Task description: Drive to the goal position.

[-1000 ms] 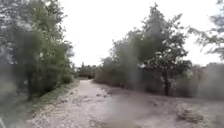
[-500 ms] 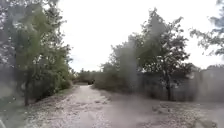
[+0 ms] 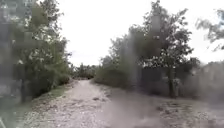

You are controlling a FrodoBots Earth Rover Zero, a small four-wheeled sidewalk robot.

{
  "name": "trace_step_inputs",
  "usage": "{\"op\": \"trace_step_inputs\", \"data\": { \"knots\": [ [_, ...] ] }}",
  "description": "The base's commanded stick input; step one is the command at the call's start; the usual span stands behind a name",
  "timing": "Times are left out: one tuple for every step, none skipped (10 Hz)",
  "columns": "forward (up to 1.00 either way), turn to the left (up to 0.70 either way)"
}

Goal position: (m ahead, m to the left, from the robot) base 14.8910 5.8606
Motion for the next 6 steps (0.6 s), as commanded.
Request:
{"op": "trace_step_inputs", "data": {
  "knots": [
    [0.45, 0.27],
    [0.45, 0.27],
    [0.45, 0.27],
    [0.45, 0.27],
    [0.45, 0.25],
    [0.45, 0.02]
  ]
}}
